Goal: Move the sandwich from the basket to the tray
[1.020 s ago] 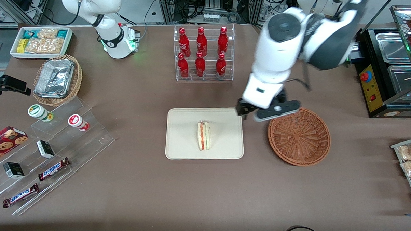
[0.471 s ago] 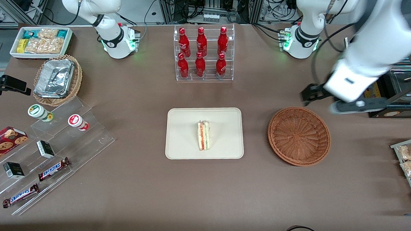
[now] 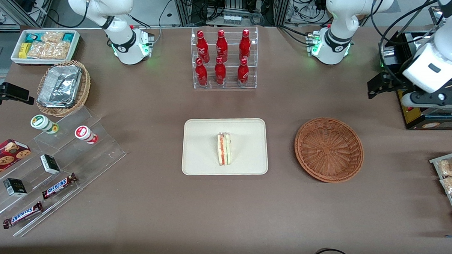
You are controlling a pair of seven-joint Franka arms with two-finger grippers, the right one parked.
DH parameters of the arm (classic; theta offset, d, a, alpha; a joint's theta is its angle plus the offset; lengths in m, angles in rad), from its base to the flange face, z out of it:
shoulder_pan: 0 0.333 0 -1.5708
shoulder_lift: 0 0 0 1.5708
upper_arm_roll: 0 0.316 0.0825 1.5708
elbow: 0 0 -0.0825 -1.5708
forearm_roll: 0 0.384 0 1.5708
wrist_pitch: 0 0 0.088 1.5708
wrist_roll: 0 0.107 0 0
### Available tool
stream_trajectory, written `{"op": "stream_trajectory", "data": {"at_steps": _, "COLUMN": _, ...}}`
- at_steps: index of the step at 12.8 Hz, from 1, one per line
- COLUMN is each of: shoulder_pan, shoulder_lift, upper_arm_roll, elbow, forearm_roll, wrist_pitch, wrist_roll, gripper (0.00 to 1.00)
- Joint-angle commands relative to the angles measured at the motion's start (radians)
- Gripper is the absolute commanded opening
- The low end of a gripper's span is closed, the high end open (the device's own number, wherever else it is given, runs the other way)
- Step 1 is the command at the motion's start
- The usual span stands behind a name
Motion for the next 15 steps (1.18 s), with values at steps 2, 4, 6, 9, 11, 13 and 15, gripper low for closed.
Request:
{"op": "stream_trajectory", "data": {"at_steps": 2, "shoulder_pan": -0.079, "shoulder_lift": -0.058, "upper_arm_roll": 0.124, "elbow": -0.056, "forearm_roll": -0.005, "wrist_pitch": 0.03, "wrist_roll": 0.057, "gripper": 1.0}}
{"op": "stream_trajectory", "data": {"at_steps": 4, "shoulder_pan": -0.082, "shoulder_lift": 0.0, "upper_arm_roll": 0.133, "elbow": 0.005, "forearm_roll": 0.012, "wrist_pitch": 0.024, "wrist_roll": 0.048, "gripper": 1.0}}
{"op": "stream_trajectory", "data": {"at_steps": 6, "shoulder_pan": -0.083, "shoulder_lift": 0.054, "upper_arm_roll": 0.131, "elbow": 0.095, "forearm_roll": 0.026, "wrist_pitch": 0.016, "wrist_roll": 0.047, "gripper": 1.0}}
{"op": "stream_trajectory", "data": {"at_steps": 9, "shoulder_pan": -0.08, "shoulder_lift": 0.062, "upper_arm_roll": 0.131, "elbow": 0.102, "forearm_roll": 0.02, "wrist_pitch": 0.033, "wrist_roll": 0.058, "gripper": 1.0}}
{"op": "stream_trajectory", "data": {"at_steps": 11, "shoulder_pan": -0.08, "shoulder_lift": 0.062, "upper_arm_roll": 0.131, "elbow": 0.102, "forearm_roll": 0.026, "wrist_pitch": 0.06, "wrist_roll": 0.058, "gripper": 1.0}}
{"op": "stream_trajectory", "data": {"at_steps": 13, "shoulder_pan": -0.079, "shoulder_lift": 0.063, "upper_arm_roll": 0.131, "elbow": 0.096, "forearm_roll": 0.028, "wrist_pitch": 0.047, "wrist_roll": 0.058, "gripper": 1.0}}
{"op": "stream_trajectory", "data": {"at_steps": 15, "shoulder_pan": -0.076, "shoulder_lift": 0.065, "upper_arm_roll": 0.133, "elbow": 0.097, "forearm_roll": 0.026, "wrist_pitch": 0.047, "wrist_roll": 0.057, "gripper": 1.0}}
